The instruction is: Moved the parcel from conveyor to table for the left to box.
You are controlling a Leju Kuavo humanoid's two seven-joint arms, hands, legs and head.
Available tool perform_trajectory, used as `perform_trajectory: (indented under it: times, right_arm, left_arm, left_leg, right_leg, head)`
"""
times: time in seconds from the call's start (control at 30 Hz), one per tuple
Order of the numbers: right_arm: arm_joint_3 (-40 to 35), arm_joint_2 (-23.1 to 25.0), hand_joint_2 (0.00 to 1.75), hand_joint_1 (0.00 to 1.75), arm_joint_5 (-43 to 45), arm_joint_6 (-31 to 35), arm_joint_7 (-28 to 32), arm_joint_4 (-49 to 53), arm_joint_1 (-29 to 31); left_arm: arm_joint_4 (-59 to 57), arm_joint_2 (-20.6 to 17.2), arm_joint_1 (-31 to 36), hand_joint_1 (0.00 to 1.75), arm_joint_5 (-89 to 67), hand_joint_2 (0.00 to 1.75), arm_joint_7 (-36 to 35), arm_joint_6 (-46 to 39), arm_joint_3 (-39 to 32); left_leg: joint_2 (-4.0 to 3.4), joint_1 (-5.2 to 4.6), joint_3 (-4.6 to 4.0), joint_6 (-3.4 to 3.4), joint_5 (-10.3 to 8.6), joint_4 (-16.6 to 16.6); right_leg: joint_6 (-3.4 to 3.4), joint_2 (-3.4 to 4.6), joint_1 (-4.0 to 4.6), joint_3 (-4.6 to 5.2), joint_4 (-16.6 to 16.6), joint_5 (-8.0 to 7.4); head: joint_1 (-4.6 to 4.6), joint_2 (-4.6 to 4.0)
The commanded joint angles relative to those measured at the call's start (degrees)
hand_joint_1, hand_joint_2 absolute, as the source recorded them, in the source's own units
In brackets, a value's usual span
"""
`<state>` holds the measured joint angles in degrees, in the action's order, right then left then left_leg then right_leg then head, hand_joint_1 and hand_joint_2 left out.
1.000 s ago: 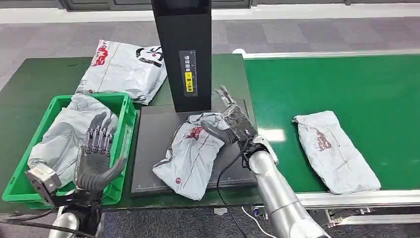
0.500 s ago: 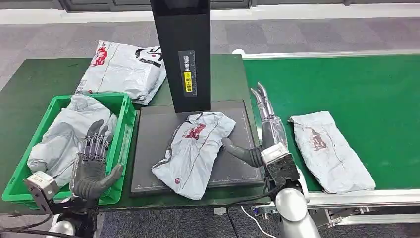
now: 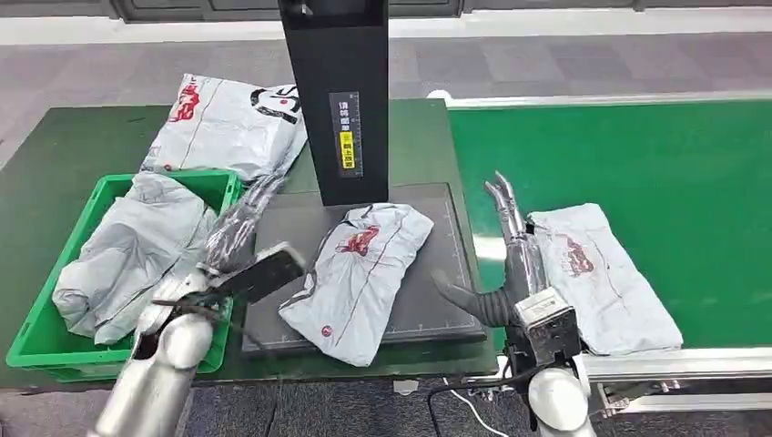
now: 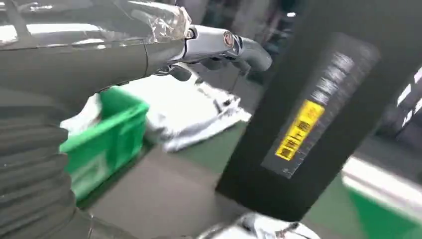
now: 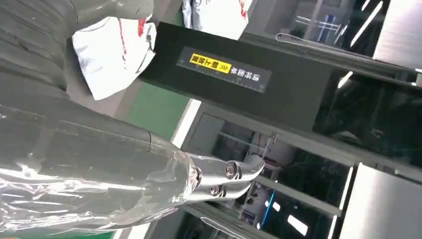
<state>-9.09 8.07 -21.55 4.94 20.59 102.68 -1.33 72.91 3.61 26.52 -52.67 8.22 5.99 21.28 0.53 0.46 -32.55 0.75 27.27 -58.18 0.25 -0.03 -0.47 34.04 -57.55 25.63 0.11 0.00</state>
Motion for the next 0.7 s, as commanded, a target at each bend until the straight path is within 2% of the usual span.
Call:
perform_trajectory:
  times: [0.03, 0.17, 0.23, 0.37, 0.5, 0.6, 0.7]
  right_arm:
    - [4.9, 0.6, 1.75, 0.00, 0.8, -0.8, -0.2, -3.9, 2.1]
    - [5.3, 0.8, 1.75, 0.00, 2.1, -0.8, -0.8, -5.7, 4.5]
    - [5.2, 0.9, 1.75, 0.00, 2.1, -0.8, -0.9, -5.6, 4.6]
    - [5.2, 0.9, 1.75, 0.00, 2.1, -0.8, -0.9, -5.4, 4.4]
    - [5.4, 1.3, 1.75, 0.00, 2.5, -0.7, -1.5, -5.9, 5.1]
    - [5.3, 1.5, 1.75, 0.00, 2.7, -0.7, -1.9, -8.1, 6.2]
    - [5.2, 1.5, 1.75, 0.00, 2.7, -0.7, -1.9, -8.8, 6.5]
  left_arm:
    - [-23.8, -0.8, 17.9, 0.00, -3.8, 1.75, -1.4, 3.8, 16.4]
    - [-38.9, 4.7, 25.3, 0.00, -3.3, 1.75, -0.1, 8.9, 21.2]
    - [-40.0, 5.2, 25.2, 0.00, -3.3, 1.75, -0.1, 8.5, 21.6]
    - [-41.0, 5.1, 25.4, 0.00, -3.0, 1.75, 0.4, 7.7, 21.7]
    - [-51.0, 8.0, 25.6, 0.00, -3.0, 1.75, 1.7, 18.4, 27.1]
    - [-56.1, 8.1, 24.1, 0.00, -3.5, 1.75, 7.0, 28.6, 31.2]
    - [-55.9, 7.4, 23.8, 0.00, -3.5, 1.75, 7.6, 28.2, 31.6]
  left_leg:
    - [-0.05, -0.02, 0.10, -0.04, -0.13, 0.2]
    - [0.11, 0.01, 0.04, -0.04, -0.17, 0.1]
    - [0.17, 0.02, 0.00, -0.04, -0.14, 0.1]
    - [-0.25, 0.01, 0.03, -0.02, -0.01, 0.0]
    - [-0.17, -0.01, 0.12, -0.02, -0.10, 0.2]
    - [-0.07, -0.03, 0.22, -0.04, -0.11, 0.3]
    - [-0.40, -0.02, 0.14, -0.03, 0.00, 0.2]
  right_leg:
    - [0.02, -0.01, -0.01, -0.10, 0.2, -0.15]
    - [-0.02, -0.18, 0.03, -0.07, 0.2, -0.13]
    - [0.00, -0.21, 0.04, -0.05, 0.1, -0.10]
    - [-0.01, 0.22, 0.02, 0.05, 0.1, -0.10]
    - [-0.03, 0.11, 0.01, -0.02, 0.2, -0.12]
    - [-0.01, 0.05, 0.00, -0.17, 0.3, -0.12]
    - [-0.02, 0.38, 0.00, 0.00, 0.1, -0.11]
  head:
    - [0.00, 0.00]
    - [0.00, 0.00]
    - [0.00, 0.00]
    - [0.00, 0.00]
    - [0.00, 0.00]
    - [-0.02, 0.00]
    - [0.00, 0.00]
